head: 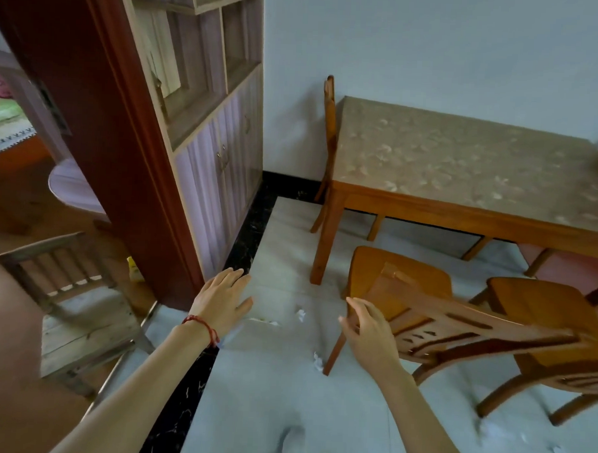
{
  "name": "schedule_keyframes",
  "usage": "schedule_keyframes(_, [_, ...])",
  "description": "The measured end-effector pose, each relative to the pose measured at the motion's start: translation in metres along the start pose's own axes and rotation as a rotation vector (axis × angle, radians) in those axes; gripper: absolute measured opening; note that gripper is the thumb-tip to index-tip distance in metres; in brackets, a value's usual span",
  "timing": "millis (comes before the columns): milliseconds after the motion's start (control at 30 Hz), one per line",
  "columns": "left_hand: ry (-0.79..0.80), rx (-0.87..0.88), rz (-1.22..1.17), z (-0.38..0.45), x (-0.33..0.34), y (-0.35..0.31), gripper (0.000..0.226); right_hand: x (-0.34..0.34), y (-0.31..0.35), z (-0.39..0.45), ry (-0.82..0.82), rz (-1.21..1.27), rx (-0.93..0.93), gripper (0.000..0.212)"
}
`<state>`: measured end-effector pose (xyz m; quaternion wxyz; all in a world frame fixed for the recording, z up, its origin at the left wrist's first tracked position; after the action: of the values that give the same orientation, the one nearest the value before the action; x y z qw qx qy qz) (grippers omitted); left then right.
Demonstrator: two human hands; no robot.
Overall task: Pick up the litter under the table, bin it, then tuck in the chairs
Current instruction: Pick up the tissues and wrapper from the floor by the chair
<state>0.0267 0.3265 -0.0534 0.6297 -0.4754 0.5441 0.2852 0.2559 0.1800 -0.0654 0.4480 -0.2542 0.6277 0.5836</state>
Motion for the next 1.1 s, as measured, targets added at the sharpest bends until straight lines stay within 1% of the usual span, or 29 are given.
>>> schedule_keyframes(233, [0.049,-0.041,-0.02,0.086,0.035,0.008,0.052,0.033,-0.036,0.08,0.064,0.032,0.011,0.047])
schedule_keyframes(400, [0.11,-0.09,-0.09,0.143,0.061,-0.001,0.051,0.05,-0.06,0.143,0.11,0.125,0.059,0.048])
schedule_keyframes(533, [0.114,-0.11,-0.112,0.183,0.076,-0.005,0.051,0.059,-0.076,0.185,0.015,0.133,0.056,0.038])
schedule_keyframes(567, [0.121,-0.112,-0.108,0.19,0.08,-0.004,0.051,0.062,-0.08,0.193,0.012,0.124,0.067,0.036])
schedule_keyframes(700, [0.174,-0.121,-0.095,0.211,0.1,0.007,0.052,0.085,-0.096,0.212,0.075,0.057,0.094,0.034])
schedule_keyframes(767, [0.205,-0.121,-0.102,0.22,0.112,0.015,0.051,0.101,-0.106,0.216,0.177,-0.01,0.065,0.037])
schedule_keyframes(833, [0.236,-0.108,-0.115,0.229,0.127,0.022,0.05,0.118,-0.116,0.218,0.212,0.006,0.111,0.04])
schedule_keyframes(967, [0.298,-0.108,-0.13,0.239,0.163,0.033,0.049,0.149,-0.128,0.222,0.178,0.076,0.232,0.043])
schedule_keyframes(1100, [0.344,-0.118,-0.122,0.245,0.204,0.047,0.05,0.183,-0.142,0.222,0.103,0.177,0.339,0.038])
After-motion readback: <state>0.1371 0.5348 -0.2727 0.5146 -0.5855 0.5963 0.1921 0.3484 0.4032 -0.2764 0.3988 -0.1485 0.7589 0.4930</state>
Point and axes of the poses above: each hand's wrist, its own z-axis towards the middle knuckle, its own x-axis out of the palm, y = z × x, the point moved 2 cm from there along z, towards the middle knuckle, and after that the axes turned 11 degrees about -x, right-handed, at the moved point
